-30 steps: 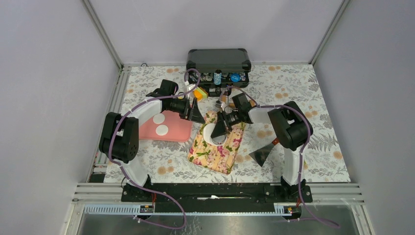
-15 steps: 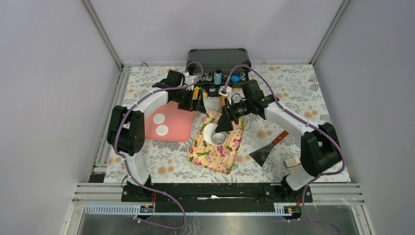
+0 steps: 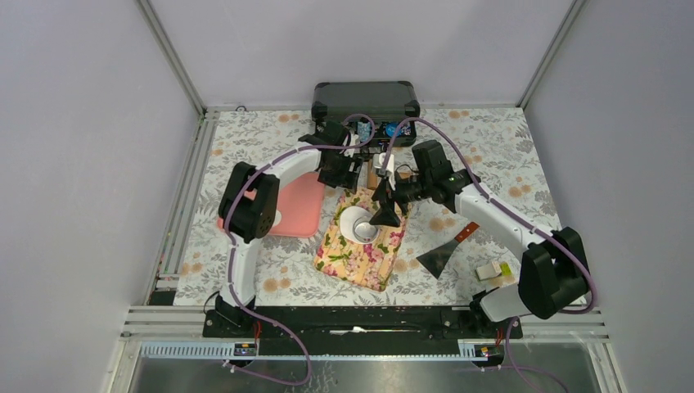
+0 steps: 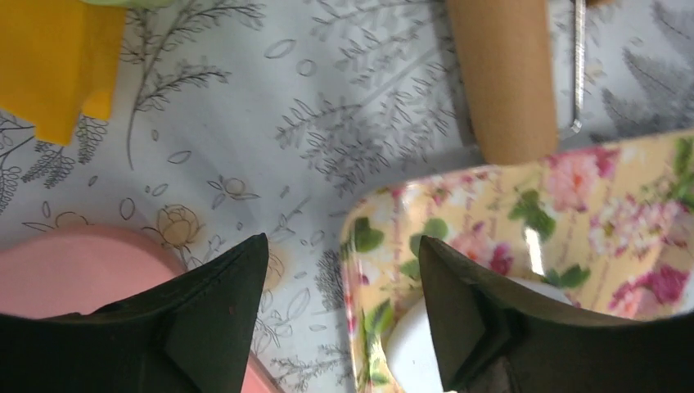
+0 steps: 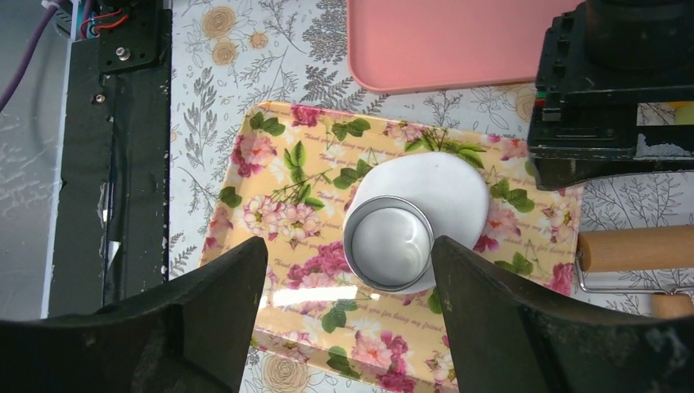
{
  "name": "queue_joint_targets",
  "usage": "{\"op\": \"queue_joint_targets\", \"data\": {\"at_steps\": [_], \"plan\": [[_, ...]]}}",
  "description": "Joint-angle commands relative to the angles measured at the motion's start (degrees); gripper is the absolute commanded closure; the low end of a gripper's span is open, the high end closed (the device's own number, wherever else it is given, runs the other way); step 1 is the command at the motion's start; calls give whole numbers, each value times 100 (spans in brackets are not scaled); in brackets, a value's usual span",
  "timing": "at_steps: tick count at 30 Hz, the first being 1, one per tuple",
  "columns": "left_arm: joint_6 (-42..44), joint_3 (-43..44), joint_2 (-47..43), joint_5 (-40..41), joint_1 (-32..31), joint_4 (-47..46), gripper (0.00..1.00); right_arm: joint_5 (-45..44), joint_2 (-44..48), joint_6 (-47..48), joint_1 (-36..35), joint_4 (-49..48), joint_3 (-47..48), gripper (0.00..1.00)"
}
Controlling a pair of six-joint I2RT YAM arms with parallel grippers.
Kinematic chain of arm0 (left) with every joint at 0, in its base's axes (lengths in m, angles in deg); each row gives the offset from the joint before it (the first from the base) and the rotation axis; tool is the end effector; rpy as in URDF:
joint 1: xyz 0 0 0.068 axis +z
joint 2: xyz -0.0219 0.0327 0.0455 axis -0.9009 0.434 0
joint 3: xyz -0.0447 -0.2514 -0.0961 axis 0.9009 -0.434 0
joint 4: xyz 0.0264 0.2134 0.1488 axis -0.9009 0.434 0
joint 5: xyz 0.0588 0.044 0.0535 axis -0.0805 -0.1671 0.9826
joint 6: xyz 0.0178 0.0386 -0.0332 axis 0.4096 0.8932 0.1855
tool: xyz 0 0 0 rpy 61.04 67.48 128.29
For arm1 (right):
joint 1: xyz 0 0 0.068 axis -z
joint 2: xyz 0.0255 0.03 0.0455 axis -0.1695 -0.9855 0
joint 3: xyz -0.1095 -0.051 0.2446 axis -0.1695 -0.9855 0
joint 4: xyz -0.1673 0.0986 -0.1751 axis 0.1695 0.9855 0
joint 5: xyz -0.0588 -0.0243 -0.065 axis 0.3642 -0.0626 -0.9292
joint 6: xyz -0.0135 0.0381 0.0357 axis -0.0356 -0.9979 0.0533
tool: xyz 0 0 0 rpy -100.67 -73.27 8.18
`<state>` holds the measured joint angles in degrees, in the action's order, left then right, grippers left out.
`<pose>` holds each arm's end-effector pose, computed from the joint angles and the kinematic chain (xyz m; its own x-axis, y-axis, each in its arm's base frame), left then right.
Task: Roll out the dumpling wrappers from the dough
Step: Press the dumpling wrapper on the work surface.
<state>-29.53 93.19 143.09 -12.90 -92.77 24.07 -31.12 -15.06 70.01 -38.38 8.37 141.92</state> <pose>0.3945 -0.2223 0.1808 -0.8639 0.2872 -0.4137 0.4125 0.8748 -0.2540 0.2599 0.1731 0.2733 -0.0383 -0.4050 -0.9135 -0.9976 0.0685 0.0115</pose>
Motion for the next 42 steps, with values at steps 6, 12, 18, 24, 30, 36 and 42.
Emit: {"op": "queue_joint_targets", "data": {"at_steps": [6,12,18,24,30,36,42], "plan": [[-314,278,272,709,28,177,51,-119,260,620,-357,-6,-96,19],[-576,-7,273,814,28,112,83,-647,-232,1009,-543,72,127,19],[-790,-339,222,849,63,60,100,-959,-482,2187,-548,83,103,13],[-1257,-734,76,808,311,-317,100,-910,-914,2700,-548,362,447,11],[-1247,-993,35,677,363,-587,100,-990,-1398,3235,-545,809,830,9],[-1248,-1063,-4,634,369,-678,100,-847,-1881,3567,-596,1521,1221,8],[-1250,-1098,-18,637,364,-720,100,-876,-2109,3607,-724,1686,1344,7]]}}
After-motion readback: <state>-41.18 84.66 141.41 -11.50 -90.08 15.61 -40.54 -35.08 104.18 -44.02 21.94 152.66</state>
